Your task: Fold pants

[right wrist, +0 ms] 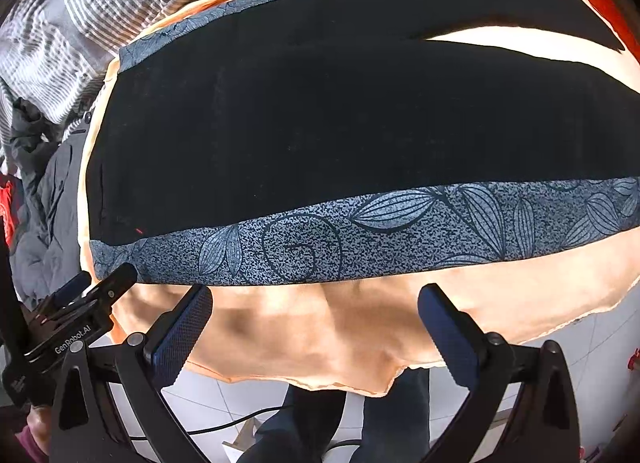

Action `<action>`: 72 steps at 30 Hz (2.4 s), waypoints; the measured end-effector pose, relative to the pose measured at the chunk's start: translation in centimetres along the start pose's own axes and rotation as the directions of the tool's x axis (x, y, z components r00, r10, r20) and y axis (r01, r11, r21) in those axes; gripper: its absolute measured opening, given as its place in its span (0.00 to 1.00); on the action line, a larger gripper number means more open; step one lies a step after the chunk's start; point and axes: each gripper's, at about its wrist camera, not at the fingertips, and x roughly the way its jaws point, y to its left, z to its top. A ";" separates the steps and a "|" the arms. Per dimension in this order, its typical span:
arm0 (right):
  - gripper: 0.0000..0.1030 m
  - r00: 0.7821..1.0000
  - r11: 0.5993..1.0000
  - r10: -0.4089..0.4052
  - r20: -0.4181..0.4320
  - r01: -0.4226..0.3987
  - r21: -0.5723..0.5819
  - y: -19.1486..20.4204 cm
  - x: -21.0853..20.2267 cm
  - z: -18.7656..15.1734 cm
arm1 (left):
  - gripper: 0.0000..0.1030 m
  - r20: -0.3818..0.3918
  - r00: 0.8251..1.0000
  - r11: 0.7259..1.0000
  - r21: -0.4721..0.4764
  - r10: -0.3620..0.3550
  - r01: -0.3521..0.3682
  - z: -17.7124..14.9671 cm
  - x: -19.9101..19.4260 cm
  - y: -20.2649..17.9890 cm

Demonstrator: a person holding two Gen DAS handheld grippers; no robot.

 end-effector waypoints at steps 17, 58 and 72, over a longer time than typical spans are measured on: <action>1.00 1.000 1.000 0.003 0.007 -0.003 -0.002 -0.5 -0.3 -0.4 | 1.00 0.004 1.000 1.000 -0.007 0.002 -0.002 -0.3 -0.4 -0.5; 0.46 0.740 0.627 0.655 0.149 -0.644 0.438 -6.4 7.2 0.1 | 0.67 -0.036 0.947 0.927 -0.218 -0.319 0.304 -2.9 1.7 3.1; 0.13 0.660 0.568 0.733 0.167 -0.728 0.384 -5.2 3.9 2.4 | 0.67 -0.004 0.846 0.779 -0.390 -0.534 0.490 -2.3 2.1 4.7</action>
